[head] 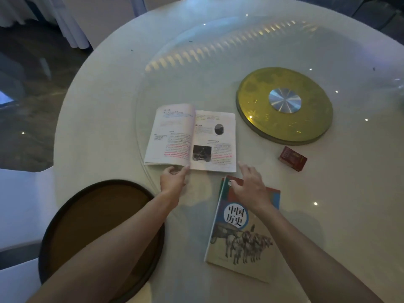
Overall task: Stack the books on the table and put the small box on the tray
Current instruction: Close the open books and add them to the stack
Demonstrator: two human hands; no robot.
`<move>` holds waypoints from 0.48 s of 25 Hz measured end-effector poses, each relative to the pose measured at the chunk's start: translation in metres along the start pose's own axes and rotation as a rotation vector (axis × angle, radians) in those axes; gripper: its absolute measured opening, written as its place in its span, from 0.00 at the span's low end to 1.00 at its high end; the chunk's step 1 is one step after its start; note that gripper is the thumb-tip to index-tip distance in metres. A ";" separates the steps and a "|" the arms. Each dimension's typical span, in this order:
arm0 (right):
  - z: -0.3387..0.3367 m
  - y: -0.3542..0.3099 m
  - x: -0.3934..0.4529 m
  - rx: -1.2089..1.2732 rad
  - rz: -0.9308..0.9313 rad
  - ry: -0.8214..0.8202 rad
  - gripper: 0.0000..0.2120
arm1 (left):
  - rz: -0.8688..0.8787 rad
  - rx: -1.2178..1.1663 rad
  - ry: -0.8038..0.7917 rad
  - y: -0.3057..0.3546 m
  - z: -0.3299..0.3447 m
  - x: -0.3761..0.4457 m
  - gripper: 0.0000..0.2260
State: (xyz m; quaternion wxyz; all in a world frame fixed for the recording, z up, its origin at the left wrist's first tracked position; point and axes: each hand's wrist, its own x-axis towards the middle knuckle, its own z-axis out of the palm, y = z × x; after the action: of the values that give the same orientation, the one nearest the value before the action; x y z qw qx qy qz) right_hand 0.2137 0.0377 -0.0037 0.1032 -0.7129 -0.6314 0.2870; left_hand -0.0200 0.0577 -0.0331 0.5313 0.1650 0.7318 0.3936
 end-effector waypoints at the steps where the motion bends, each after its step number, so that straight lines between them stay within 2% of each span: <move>1: 0.005 -0.012 0.011 -0.010 -0.046 -0.061 0.32 | -0.051 -0.074 0.000 0.007 -0.002 0.010 0.26; 3: 0.016 -0.031 0.030 -0.086 -0.096 -0.165 0.33 | -0.178 -0.258 -0.031 0.017 -0.004 0.025 0.13; 4: 0.021 -0.038 0.038 -0.142 -0.090 -0.206 0.33 | -0.248 -0.335 -0.059 0.022 -0.004 0.029 0.10; 7: 0.032 -0.046 0.055 -0.299 0.037 -0.281 0.33 | -0.334 -0.465 -0.080 0.029 -0.003 0.041 0.11; 9: 0.034 -0.040 0.058 -0.338 0.095 -0.313 0.33 | -0.263 -0.508 -0.031 0.028 0.002 0.043 0.08; 12: 0.034 -0.027 0.057 -0.332 0.057 -0.330 0.35 | 0.043 -0.156 0.018 0.025 0.007 0.036 0.05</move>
State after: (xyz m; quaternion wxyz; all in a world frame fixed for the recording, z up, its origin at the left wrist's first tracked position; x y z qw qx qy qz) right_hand 0.1745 0.0897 -0.0334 -0.1283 -0.6812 -0.6578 0.2945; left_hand -0.0319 0.0995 -0.0383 0.5272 0.1353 0.7000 0.4624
